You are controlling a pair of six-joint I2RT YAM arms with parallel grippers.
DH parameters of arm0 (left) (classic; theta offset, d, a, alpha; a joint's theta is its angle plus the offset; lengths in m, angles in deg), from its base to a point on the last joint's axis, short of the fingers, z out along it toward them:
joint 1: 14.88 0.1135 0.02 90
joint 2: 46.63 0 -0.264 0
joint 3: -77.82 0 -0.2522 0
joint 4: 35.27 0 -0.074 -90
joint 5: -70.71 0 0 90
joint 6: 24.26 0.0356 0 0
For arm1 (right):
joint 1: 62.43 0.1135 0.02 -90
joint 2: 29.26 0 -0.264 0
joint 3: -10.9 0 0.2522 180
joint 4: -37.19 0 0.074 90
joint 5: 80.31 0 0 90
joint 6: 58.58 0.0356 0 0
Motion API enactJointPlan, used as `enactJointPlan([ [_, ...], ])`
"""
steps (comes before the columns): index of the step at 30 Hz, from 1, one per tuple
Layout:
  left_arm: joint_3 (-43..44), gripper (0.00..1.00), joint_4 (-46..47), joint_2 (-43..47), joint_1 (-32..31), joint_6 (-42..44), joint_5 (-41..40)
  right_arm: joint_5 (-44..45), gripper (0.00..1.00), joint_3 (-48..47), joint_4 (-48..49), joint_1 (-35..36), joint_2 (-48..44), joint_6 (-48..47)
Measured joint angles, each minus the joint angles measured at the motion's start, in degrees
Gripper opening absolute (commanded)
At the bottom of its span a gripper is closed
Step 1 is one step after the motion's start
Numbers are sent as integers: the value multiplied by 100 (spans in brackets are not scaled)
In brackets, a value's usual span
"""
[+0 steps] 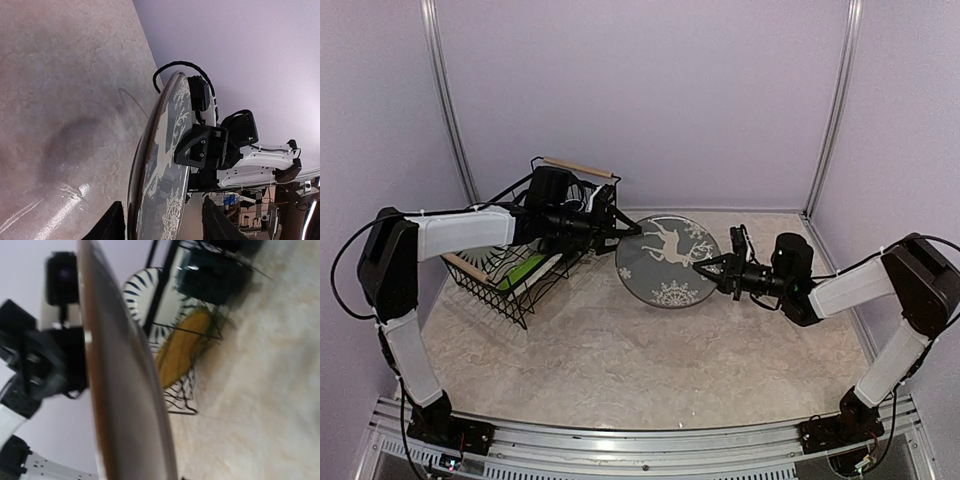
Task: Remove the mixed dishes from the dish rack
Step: Pass from the left arm to the right, then place the plate at the center of the board.
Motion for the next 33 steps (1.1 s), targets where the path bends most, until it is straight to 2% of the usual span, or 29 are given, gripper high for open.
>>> enactJointPlan([
  [1,7,78,-4,17,33,42,-26,4,0,66,-17,-26,4,0],
  [2,4,88,-42,48,66,87,-70,-2,0,136,-24,-48,7,-2],
  [4,0,98,-186,149,136,162,-221,-28,0,278,-44,-142,7,-13],
  [7,-76,99,-415,435,282,306,-455,-70,0,492,-85,-433,4,-94],
  [16,-109,99,-1447,1259,479,1040,-1270,-85,0,1276,-925,-1954,-2,-835],
  [25,-92,99,-2459,1814,614,1633,-2090,-337,0,1185,-1521,-2527,378,-1635],
  [30,44,99,-3324,2138,966,2044,-2653,-511,14,883,-1998,-2605,396,-2210],
  [33,129,99,-3759,2291,1169,2288,-3023,-520,18,737,-2251,-2627,396,-2500],
])
